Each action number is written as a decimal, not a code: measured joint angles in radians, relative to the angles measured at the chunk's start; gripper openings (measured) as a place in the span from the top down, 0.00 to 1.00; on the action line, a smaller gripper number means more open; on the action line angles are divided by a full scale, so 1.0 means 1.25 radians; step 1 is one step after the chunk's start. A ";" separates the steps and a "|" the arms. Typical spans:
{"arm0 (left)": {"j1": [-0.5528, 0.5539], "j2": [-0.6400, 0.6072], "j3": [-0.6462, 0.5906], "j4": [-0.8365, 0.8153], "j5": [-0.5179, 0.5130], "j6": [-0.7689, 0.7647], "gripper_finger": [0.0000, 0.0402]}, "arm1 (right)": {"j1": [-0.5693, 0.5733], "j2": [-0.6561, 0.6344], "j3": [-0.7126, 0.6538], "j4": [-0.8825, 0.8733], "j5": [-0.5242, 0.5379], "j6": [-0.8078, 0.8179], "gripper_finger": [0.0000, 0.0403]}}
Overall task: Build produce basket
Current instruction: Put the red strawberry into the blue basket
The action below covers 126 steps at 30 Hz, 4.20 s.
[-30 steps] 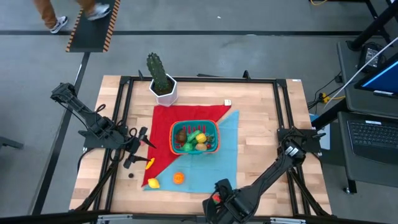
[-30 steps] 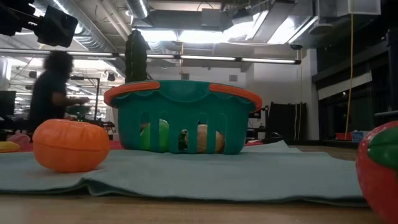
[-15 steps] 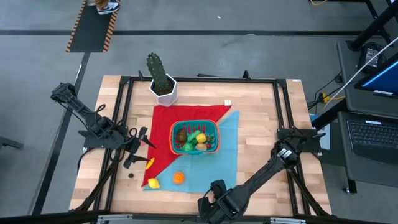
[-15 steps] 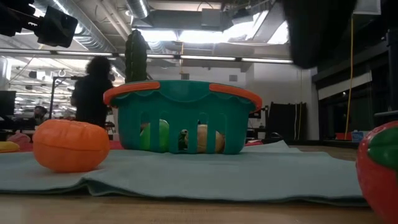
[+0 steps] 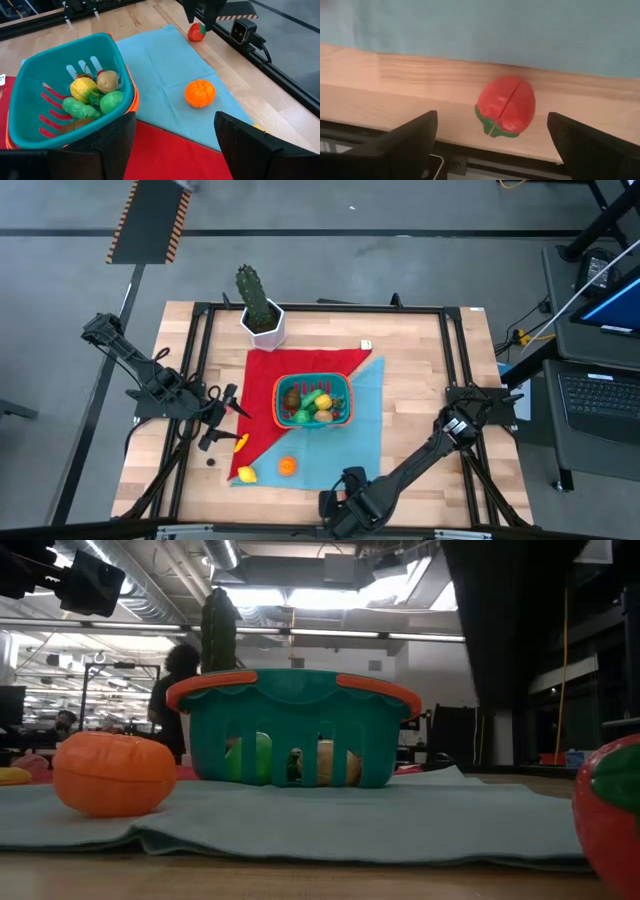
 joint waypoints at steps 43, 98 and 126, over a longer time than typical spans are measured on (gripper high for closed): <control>0.000 0.000 0.000 -0.037 0.000 0.020 0.34 | -0.027 0.043 0.000 -0.019 -0.064 0.057 0.16; 0.000 0.000 0.000 -0.035 0.000 0.016 0.34 | 0.018 0.030 0.251 -0.375 0.697 -0.254 0.53; 0.000 0.000 0.000 -0.036 0.000 0.012 0.34 | -0.101 0.032 0.251 -0.375 0.803 -0.501 0.53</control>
